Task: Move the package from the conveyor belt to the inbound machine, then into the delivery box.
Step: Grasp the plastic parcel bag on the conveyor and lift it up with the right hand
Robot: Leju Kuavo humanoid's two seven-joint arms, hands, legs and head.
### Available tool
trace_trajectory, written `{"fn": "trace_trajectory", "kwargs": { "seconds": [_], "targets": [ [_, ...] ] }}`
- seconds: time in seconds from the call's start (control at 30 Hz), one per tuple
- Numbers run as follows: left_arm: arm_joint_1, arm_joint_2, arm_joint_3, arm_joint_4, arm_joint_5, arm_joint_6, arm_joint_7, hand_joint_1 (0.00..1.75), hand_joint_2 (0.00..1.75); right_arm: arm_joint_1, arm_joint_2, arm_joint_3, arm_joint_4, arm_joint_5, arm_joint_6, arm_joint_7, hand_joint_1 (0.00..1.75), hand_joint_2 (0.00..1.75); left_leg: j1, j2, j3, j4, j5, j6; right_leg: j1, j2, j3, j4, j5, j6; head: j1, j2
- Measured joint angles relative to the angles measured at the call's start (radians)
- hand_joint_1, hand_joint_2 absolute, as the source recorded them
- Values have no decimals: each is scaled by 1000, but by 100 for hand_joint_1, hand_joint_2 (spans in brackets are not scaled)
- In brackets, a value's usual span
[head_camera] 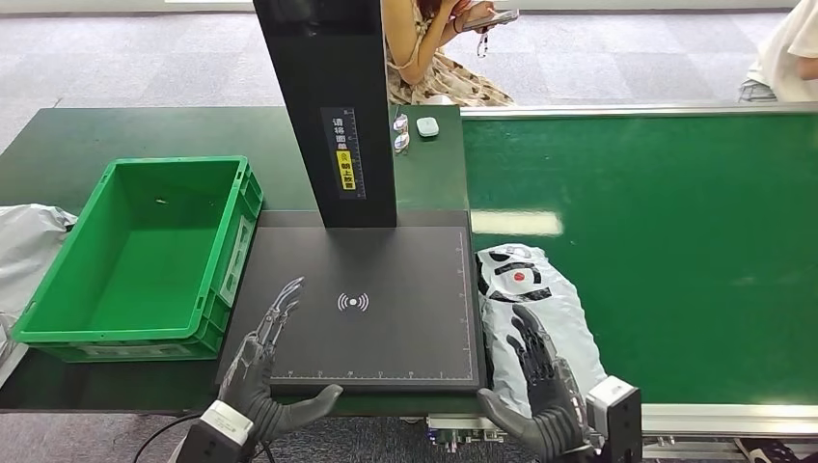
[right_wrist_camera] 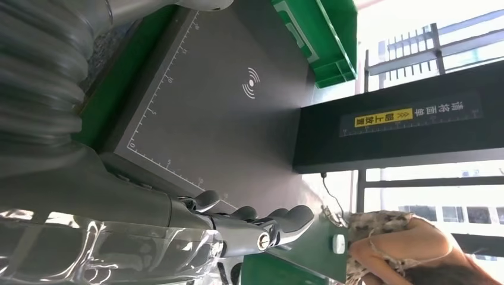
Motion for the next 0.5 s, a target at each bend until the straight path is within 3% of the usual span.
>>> {"fn": "trace_trajectory", "kwargs": {
  "seconds": [0.13,0.27,0.4,0.5],
  "targets": [
    [-10,2,0,1,-14,0,9,0,175,-8,17,-8,13,204,-150,15,0,175,0,0,0,0,0,0,0,0,0,0,0,0,0,0],
    [-12,1,0,0,-28,4,36,0,175,-23,32,-68,29,683,-372,148,0,175,0,0,0,0,0,0,0,0,0,0,0,0,0,0],
    [0,0,0,-2,-32,11,42,0,175,-48,32,-188,62,1065,-387,253,0,175,0,0,0,0,0,0,0,-1,1,0,0,0,0,0],
    [15,2,1,-2,-17,15,30,0,175,-79,2,-297,94,1185,-353,289,0,175,-1,-1,0,0,0,0,-1,-1,1,0,0,0,0,0]
  ]
}}
